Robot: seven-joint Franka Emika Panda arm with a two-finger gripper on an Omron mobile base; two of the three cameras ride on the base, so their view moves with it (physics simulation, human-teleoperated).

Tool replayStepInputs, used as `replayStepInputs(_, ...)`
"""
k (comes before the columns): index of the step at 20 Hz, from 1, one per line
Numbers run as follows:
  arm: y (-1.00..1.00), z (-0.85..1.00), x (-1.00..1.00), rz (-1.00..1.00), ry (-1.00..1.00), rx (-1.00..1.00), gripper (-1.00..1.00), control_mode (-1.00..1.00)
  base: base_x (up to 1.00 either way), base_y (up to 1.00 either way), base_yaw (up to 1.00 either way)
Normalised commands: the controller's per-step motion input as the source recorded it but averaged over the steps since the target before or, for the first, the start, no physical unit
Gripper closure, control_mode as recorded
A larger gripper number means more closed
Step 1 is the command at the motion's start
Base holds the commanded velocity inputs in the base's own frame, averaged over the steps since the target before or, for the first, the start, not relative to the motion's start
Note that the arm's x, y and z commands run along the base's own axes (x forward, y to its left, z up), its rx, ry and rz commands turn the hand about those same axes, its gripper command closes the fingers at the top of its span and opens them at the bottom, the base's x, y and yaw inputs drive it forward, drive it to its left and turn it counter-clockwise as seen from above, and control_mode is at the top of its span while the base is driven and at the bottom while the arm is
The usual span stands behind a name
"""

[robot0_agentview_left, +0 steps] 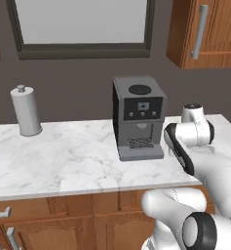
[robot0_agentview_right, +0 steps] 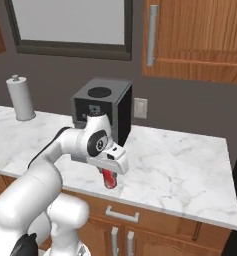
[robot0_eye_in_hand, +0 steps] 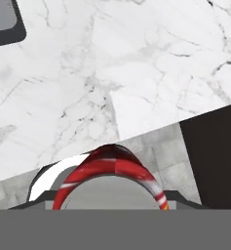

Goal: Four empty soda cans are scattered around the kitchen. Gather all the cans and cluster them next to the stove for recycling.

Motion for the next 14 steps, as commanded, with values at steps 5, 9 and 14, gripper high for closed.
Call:
replayStepInputs(5, 0.0, 0.0, 0.0, 0.0, 0.0, 0.0, 1.0, 1.0, 0.12, 1.0, 0.0)
replayStepInputs(9, 0.0, 0.0, 0.0, 0.0, 0.0, 0.0, 1.0, 1.0, 0.09, 1.0, 0.0)
replayStepInputs(14, 0.0, 0.0, 0.0, 0.0, 0.0, 0.0, 1.0, 1.0, 0.2, 1.0, 0.0)
